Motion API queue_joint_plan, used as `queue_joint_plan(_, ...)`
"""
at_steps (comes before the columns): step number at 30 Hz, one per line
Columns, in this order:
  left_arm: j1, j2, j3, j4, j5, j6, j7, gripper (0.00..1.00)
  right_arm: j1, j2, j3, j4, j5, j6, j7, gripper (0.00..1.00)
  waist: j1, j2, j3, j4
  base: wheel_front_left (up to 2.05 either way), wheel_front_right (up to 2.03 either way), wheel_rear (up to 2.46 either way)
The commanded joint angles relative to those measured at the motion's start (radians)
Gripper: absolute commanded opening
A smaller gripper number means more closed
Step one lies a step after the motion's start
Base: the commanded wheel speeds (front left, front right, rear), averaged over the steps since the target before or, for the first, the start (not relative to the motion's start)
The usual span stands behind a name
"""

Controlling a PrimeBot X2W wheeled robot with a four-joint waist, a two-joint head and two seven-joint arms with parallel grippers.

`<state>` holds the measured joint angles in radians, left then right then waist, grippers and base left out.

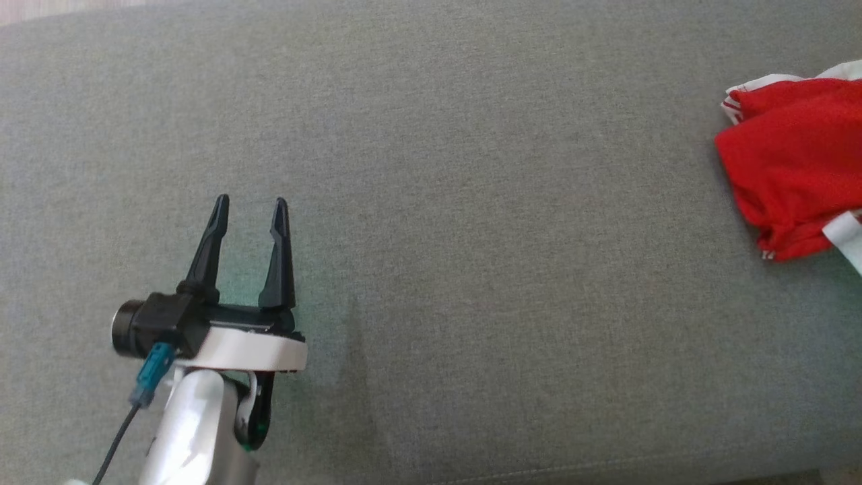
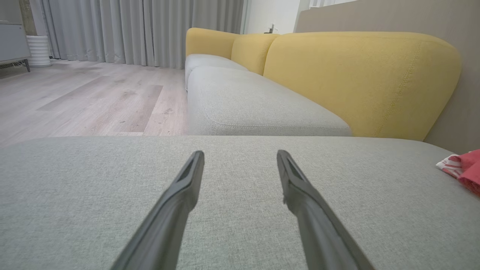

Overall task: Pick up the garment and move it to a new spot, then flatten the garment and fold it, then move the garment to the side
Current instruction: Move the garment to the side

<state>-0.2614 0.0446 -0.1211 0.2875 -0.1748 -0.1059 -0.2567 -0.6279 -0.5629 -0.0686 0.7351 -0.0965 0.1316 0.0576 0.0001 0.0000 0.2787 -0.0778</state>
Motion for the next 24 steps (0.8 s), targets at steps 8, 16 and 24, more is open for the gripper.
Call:
queue_joint_plan(8, -0.004, 0.006, 0.034, -0.016, -0.008, -0.005, -0.005, 1.00, -0.020, 0.033, -0.038, -0.078, -0.008, -0.001, -0.049, 1.00, -0.0001, 0.0000, -0.042, -0.005, 0.00, 0.00, 0.00)
queue_joint_plan(16, 0.025, 0.006, 0.037, -0.022, -0.021, 0.009, -0.005, 1.00, -0.013, 0.189, -0.018, -0.259, 0.035, -0.001, -0.109, 1.00, -0.0001, 0.0000, -0.120, -0.013, 0.00, 0.00, 0.00)
queue_joint_plan(24, 0.064, 0.006, 0.039, -0.046, -0.036, 0.022, -0.005, 1.00, 0.143, 0.463, 0.014, -0.465, 0.154, -0.001, -0.189, 1.00, -0.0001, 0.0000, -0.182, 0.000, 0.00, 0.00, 0.00)
